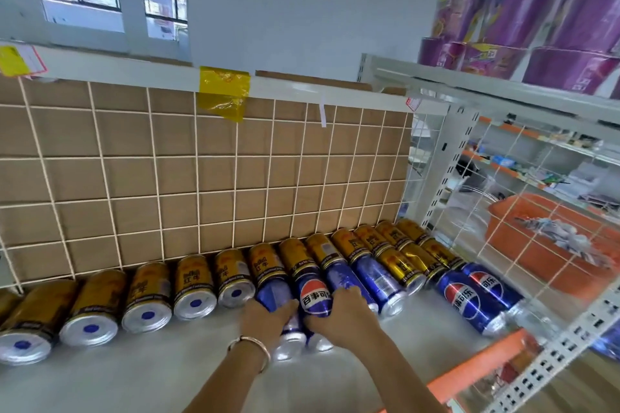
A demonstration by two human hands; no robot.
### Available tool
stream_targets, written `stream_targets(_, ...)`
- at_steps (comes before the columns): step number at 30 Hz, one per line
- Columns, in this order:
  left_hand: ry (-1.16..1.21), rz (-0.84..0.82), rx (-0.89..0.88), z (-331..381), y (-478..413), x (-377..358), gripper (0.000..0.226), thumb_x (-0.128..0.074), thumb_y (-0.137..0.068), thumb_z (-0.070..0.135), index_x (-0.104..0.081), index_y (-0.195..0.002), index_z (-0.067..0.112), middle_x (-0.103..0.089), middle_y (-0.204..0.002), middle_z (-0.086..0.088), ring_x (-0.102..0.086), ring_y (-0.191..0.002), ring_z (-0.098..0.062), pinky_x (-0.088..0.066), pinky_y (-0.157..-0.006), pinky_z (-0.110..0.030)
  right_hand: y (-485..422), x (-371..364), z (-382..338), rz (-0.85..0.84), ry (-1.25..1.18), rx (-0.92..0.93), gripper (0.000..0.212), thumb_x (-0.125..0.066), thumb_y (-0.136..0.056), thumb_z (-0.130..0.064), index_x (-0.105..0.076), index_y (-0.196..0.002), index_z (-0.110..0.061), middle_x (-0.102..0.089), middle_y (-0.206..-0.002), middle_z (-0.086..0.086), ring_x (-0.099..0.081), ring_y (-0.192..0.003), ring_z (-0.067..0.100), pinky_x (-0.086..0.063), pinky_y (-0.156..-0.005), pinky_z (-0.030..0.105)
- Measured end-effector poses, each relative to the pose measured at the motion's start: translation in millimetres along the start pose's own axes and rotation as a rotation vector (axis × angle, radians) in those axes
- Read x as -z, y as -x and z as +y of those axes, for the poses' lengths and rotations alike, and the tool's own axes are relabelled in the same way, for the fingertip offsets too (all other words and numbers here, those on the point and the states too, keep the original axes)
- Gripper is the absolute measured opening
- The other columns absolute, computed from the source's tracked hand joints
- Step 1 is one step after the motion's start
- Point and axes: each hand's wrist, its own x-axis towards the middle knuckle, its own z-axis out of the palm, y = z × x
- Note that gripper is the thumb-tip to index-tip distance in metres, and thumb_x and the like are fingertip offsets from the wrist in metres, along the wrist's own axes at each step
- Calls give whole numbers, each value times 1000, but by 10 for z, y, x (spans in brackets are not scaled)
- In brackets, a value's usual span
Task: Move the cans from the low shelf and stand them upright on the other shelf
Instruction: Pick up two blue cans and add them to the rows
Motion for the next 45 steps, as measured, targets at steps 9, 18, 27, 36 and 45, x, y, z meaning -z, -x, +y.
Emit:
stream_targets(9,-370,-259,71,78,232,261,33,-69,-75,51,-52,-72,23,-55,-70,7,-51,-61,-5,-38,-51,-12,-7,-84,65,-187,-447,2,67,-77,-73,-32,-32,-117,-9,-48,-124,12,-54,-104,23,-49,-91,32)
stream_targets(18,660,-325,281,-314,642,391,37,-63,-81,7,-57,-114,-8,-66,-101,-30,-66,-84,-37,-55,-76,-41,42,-378,168,-579,-817,-46,98,-94,-23,-31,-61,-110,-2,-72,-98,20,-71,-89,34,-57,-83,48)
stream_targets(27,1159,-216,94,-467,1036,715,76,-91,-41,34,-70,-106,0,-69,-106,-23,-70,-87,-34,-56,-76,-43,594,-118,-179,-1027,-1178,96,44,-62,-73,-9,-61,-116,-4,-69,-110,23,-69,-94,34,-55,-77,41)
stream_targets(36,1000,-52,-7,-638,1575,1674,83,-87,-44,33,-64,-116,0,-65,-115,-24,-67,-98,-34,-55,-81,-41,1188,-192,-1008,-980,-992,210,51,-75,-66,-8,-59,-115,-12,-72,-103,17,-68,-98,34,-55,-80,42)
stream_targets(45,1102,107,-38,-1354,2479,2879,90,-91,-40,24,-60,-120,-2,-60,-122,-27,-63,-103,-39,-53,-87,-47,2358,-797,-1921,-1256,-1107,339,67,-85,-57,-13,-62,-119,-5,-66,-117,23,-62,-110,40,-42,-103,56)
